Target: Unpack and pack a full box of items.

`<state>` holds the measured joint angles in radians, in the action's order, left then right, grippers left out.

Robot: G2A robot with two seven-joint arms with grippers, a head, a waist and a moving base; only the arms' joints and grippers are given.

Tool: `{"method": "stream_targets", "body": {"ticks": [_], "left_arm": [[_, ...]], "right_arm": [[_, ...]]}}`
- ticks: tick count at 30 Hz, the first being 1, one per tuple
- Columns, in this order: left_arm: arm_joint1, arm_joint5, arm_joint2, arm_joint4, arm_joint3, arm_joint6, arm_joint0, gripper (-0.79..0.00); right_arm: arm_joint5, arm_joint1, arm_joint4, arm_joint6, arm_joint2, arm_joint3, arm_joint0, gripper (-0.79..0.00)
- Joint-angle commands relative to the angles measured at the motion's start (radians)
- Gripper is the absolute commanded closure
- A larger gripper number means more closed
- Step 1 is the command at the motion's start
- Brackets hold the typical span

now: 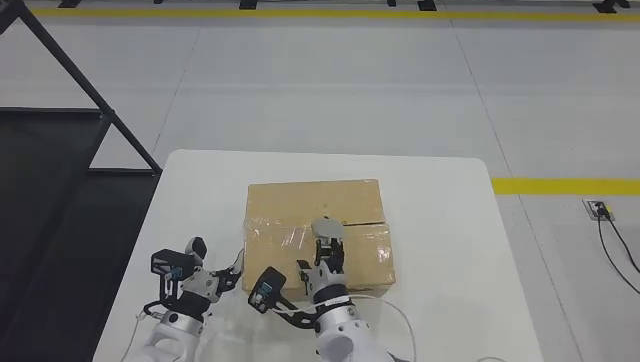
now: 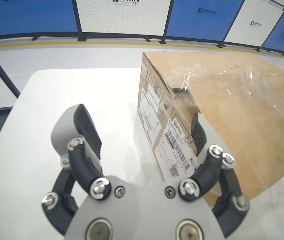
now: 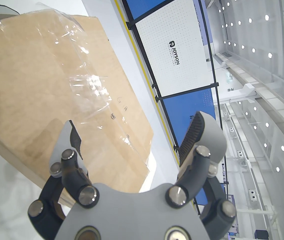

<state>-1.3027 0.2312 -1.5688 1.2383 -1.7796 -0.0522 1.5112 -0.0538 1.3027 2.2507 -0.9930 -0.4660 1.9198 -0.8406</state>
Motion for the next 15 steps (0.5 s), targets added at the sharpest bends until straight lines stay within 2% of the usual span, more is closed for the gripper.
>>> {"method": "stream_targets", "body": {"ticks": [1,6,11,15], "left_arm": [[0.000,-0.001,0.003,-0.002,0.000,-0.002,0.001,-0.785],[0.001,-0.004,0.013,-0.002,0.000,-0.005,0.003,-0.785],[0.002,-0.006,0.018,-0.006,-0.002,-0.008,0.005,-0.785],[0.002,-0.005,0.025,-0.005,-0.001,-0.009,0.007,-0.785]], "right_arm": [[0.000,0.000,-0.001,0.003,0.000,0.000,0.000,-0.785],[-0.006,0.001,0.032,0.066,-0.021,-0.014,-0.038,-0.785],[-0.046,0.011,0.169,0.109,-0.015,-0.027,-0.092,-0.785],[-0.092,0.027,0.305,0.096,0.005,-0.052,-0.136,-0.785]]}}
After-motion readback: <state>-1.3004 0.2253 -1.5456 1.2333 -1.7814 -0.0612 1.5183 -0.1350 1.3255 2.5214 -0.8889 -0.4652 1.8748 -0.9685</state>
